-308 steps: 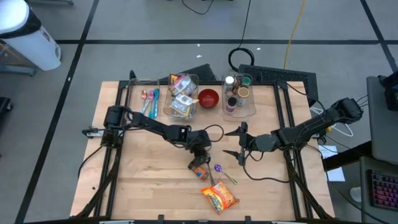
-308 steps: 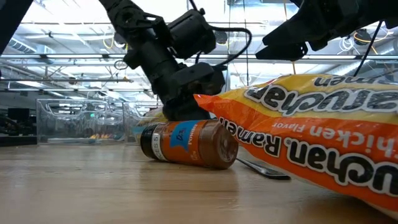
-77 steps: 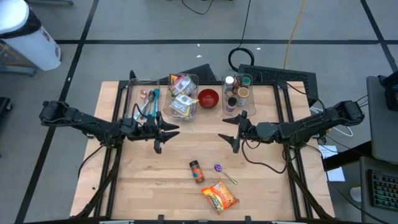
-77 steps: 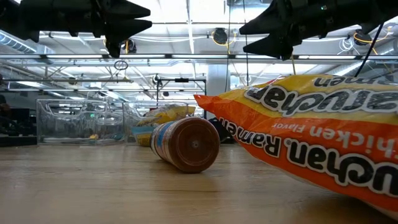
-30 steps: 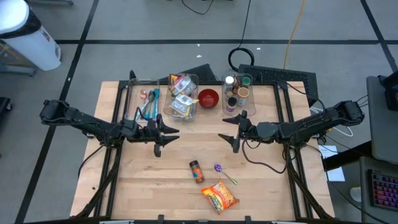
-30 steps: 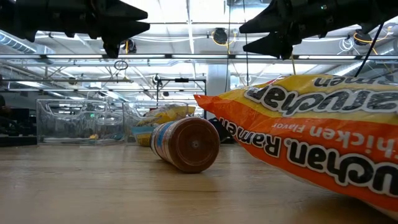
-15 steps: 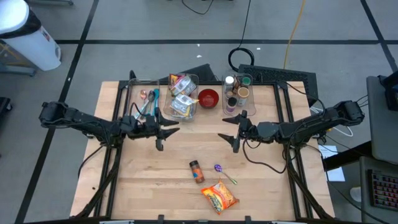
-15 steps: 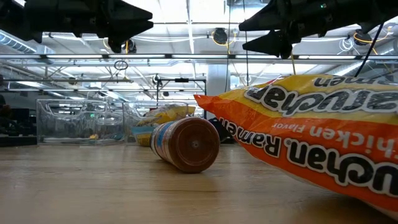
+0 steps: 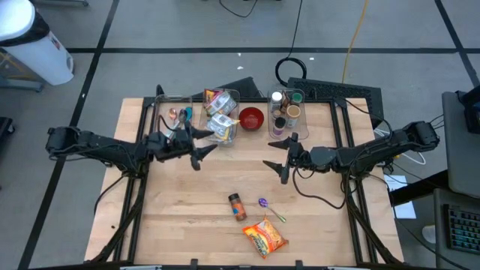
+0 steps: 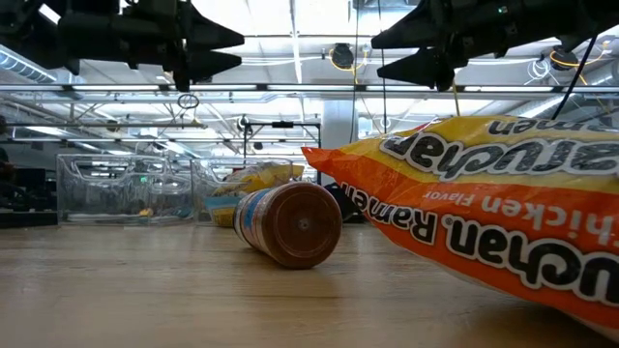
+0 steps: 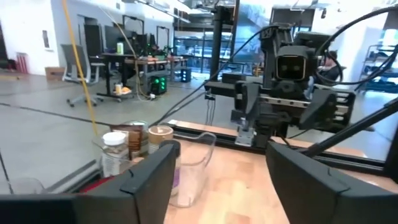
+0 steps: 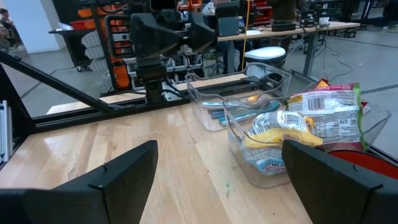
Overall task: Pick & Place Food Item
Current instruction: Put the green spoon into the left transparent bin
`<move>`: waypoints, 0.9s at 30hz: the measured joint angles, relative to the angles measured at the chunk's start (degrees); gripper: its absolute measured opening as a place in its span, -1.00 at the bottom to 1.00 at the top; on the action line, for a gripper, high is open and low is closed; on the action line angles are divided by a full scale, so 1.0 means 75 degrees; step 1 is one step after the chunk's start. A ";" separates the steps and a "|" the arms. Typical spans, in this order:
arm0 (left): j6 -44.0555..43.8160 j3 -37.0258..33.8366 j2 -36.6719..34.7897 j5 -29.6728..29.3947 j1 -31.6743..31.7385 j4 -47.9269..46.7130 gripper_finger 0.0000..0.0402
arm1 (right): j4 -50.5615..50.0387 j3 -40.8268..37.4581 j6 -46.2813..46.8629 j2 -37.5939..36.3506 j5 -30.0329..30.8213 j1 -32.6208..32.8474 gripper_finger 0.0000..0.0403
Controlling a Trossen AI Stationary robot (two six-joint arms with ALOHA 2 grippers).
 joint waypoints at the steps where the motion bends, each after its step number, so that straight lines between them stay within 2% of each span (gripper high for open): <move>1: 0.0075 0.0000 0.0000 0.0001 0.0032 0.0033 0.31 | 0.0000 0.0000 -0.0015 0.0000 0.0000 0.0000 0.66; 9: 0.0130 0.0000 0.0000 0.0052 0.0027 0.0030 0.38 | 0.0007 0.0000 -0.0003 0.0001 0.0009 -0.0003 0.66; 14: -0.0052 0.0000 0.0002 0.0595 -0.0180 -0.0031 0.37 | 0.0000 0.0000 0.0008 0.0002 0.0009 -0.0002 0.66; 21: -0.0214 0.0000 0.0001 0.1207 -0.0695 -0.0039 0.36 | -0.0003 0.0000 0.0008 0.0003 0.0009 -0.0001 0.66; 27: -0.0597 0.0000 0.0001 0.1235 -0.1405 -0.0397 0.36 | -0.0005 0.0000 0.0008 0.0003 0.0007 0.0000 0.66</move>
